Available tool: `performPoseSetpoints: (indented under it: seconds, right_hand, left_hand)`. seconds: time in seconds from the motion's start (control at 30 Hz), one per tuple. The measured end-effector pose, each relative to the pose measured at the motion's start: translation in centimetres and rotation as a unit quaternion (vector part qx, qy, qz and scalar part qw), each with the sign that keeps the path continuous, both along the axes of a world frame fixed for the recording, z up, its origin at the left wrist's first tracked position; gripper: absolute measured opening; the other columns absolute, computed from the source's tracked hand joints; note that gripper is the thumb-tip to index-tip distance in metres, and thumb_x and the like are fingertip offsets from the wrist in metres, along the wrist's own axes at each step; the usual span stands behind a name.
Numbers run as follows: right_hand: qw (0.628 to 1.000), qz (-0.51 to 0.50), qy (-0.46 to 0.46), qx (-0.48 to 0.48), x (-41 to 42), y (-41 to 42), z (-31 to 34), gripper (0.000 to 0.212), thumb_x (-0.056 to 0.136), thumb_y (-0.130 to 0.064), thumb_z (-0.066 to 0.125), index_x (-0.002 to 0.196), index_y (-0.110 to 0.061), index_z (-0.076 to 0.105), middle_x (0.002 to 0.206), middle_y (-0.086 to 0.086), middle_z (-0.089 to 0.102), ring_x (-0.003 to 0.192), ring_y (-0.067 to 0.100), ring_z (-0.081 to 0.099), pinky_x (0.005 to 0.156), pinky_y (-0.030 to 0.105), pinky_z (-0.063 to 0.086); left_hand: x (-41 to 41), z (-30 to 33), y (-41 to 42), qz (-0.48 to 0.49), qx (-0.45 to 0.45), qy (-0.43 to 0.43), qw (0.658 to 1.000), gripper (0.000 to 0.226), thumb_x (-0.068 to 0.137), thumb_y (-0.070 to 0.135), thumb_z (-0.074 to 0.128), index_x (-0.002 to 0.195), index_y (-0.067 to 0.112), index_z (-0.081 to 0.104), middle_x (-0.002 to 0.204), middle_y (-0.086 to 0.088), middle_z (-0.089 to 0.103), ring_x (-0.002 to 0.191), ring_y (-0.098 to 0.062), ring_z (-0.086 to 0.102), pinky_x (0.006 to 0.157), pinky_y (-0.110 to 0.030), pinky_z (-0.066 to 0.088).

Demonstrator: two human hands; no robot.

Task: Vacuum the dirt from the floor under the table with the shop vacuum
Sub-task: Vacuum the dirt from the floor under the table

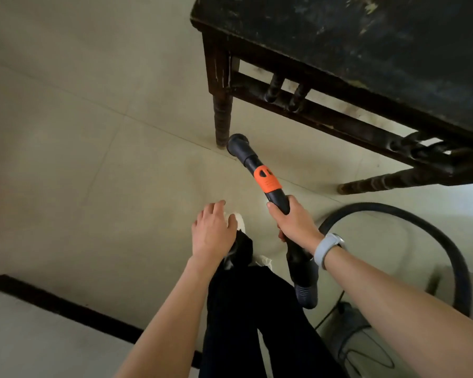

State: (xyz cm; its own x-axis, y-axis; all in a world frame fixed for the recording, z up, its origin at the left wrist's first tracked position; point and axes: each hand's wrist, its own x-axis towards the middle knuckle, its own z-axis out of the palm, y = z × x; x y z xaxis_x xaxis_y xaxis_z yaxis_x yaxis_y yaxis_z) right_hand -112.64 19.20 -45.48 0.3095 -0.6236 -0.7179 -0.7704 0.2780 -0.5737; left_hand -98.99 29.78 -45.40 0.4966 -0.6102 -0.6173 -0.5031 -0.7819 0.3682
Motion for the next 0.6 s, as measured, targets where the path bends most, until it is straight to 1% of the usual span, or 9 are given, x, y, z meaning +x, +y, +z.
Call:
performPoseSetpoints:
  seconds: [0.07,0.2,0.33,0.4,0.5,0.53,0.6]
  right_hand:
    - [1.0,0.007,0.0,-0.004,0.3,1.2,1.6,0.018,0.092,-0.034,0.054,0.083,-0.023,0.043,0.064,0.003,0.053,0.032,0.009,0.05,0.037,0.018,0.04]
    - [1.0,-0.002,-0.012,-0.006,2.5,3.8,5.0,0.018,0.092,-0.034,0.054,0.089,-0.019,0.045,0.065,0.003,0.053,0.032,0.007,0.049,0.037,0.018,0.04]
    - [0.999,-0.013,-0.024,-0.019,7.5,5.5,7.8,0.018,0.092,-0.033,0.054,0.094,-0.016,0.047,0.068,0.005,0.053,0.042,0.016,0.052,0.039,0.02,0.042]
    - [0.999,-0.015,-0.021,-0.035,10.9,6.4,8.9,0.021,0.092,-0.033,0.054,0.097,-0.014,0.047,0.068,0.005,0.054,0.044,0.018,0.053,0.041,0.022,0.044]
    - [0.998,-0.008,-0.013,-0.06,17.1,7.9,10.2,0.022,0.091,-0.035,0.056,0.097,-0.016,0.047,0.067,0.003,0.055,0.046,0.02,0.055,0.044,0.026,0.046]
    - [0.998,-0.001,-0.008,-0.066,19.2,8.6,10.6,0.023,0.091,-0.036,0.056,0.097,-0.016,0.046,0.068,0.002,0.055,0.048,0.022,0.056,0.046,0.028,0.047]
    - [0.996,0.021,0.002,-0.085,23.4,9.6,11.0,0.026,0.09,-0.038,0.057,0.097,-0.016,0.045,0.072,0.004,0.057,0.057,0.027,0.06,0.056,0.038,0.052]
  left_hand:
    - [0.3,1.7,1.3,-0.002,-0.005,-0.006,1.0,0.047,0.098,0.031,0.04,0.142,0.016,0.036,0.145,-0.006,0.04,0.13,-0.027,0.038,0.104,-0.039,0.031]
    - [2.8,4.8,3.6,-0.013,-0.01,-0.017,1.0,0.048,0.097,0.031,0.04,0.142,0.016,0.036,0.144,-0.006,0.04,0.13,-0.027,0.038,0.104,-0.039,0.029]
    - [8.1,7.0,4.6,-0.017,-0.046,-0.011,0.999,0.047,0.097,0.031,0.042,0.142,0.016,0.037,0.144,-0.006,0.041,0.13,-0.026,0.038,0.105,-0.038,0.03]
    - [11.5,7.8,4.7,0.018,-0.083,0.029,0.996,0.045,0.097,0.03,0.044,0.14,0.014,0.04,0.142,-0.007,0.043,0.129,-0.026,0.04,0.105,-0.038,0.034]
    - [17.5,8.6,4.2,0.08,-0.126,0.114,0.982,0.046,0.098,0.031,0.044,0.139,0.011,0.04,0.136,-0.006,0.049,0.123,-0.022,0.048,0.099,-0.031,0.037]
    - [19.4,8.9,3.8,0.087,-0.13,0.141,0.978,0.048,0.098,0.033,0.043,0.141,0.011,0.037,0.134,-0.004,0.05,0.121,-0.021,0.05,0.095,-0.029,0.038]
    - [23.2,9.5,2.8,0.113,-0.141,0.206,0.962,0.049,0.098,0.035,0.043,0.141,0.013,0.036,0.127,-0.001,0.053,0.113,-0.02,0.055,0.09,-0.028,0.04]
